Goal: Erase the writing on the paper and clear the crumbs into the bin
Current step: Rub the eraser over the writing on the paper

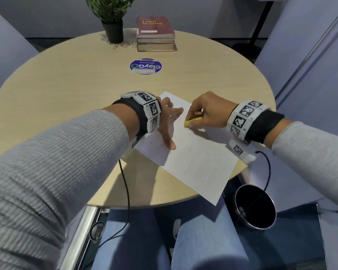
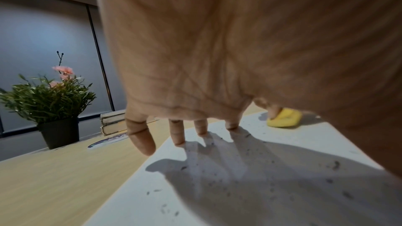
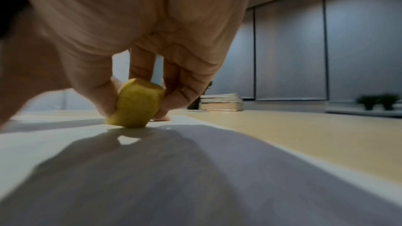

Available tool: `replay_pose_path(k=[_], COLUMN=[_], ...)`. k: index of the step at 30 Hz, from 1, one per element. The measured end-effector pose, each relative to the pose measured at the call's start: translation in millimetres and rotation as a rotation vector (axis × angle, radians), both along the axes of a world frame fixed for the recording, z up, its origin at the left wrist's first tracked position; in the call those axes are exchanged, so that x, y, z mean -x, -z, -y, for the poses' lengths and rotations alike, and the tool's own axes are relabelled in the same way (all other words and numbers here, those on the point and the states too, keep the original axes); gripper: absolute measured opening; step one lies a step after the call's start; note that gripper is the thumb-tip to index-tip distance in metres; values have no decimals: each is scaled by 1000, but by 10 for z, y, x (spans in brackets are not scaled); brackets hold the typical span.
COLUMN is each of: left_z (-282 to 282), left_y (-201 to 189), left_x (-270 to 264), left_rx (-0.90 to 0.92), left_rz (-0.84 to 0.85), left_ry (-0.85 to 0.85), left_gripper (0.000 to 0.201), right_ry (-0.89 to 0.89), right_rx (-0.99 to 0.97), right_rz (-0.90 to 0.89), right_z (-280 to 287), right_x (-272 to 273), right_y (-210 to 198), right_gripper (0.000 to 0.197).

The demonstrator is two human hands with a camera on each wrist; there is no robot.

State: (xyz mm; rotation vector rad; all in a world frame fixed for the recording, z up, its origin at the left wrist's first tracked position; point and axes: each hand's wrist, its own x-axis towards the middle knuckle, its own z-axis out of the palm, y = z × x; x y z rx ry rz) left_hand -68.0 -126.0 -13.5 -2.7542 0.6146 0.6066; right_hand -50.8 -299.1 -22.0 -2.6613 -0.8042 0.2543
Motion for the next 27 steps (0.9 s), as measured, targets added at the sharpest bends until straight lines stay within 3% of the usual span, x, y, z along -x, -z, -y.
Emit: replay_pose_path(k=[3,6,10,12,16,21,27], left_z=[16,-16,-3,-5,-14,3,27], left_y=[2,51,16,18,55,37,25], left_x=[1,-21,-7,-28,-89,-78,-83], left_rx=[-25,-39,-18,-8,-29,-22,-31], left_rz=[29,62,12,3,14,-9,-13], left_ry=[17,24,8,-11,-12,-9,-20], left_gripper=[138,114,136,129,121,118,116], right_ry=[-18,-154,29,66,-87,137,-50], right_rx=[17,22,-14,-12,21,-11,7], right_rz=[24,-13,-2,15,-23,3,-25], right_z=[-76,-250,-24,13,-131,174,-3], right_x=[33,222,-47,-88,132,-148,101], right_y=[27,60,-11,5,73,-11,59], right_gripper=[14,12,15,14,15,17,15])
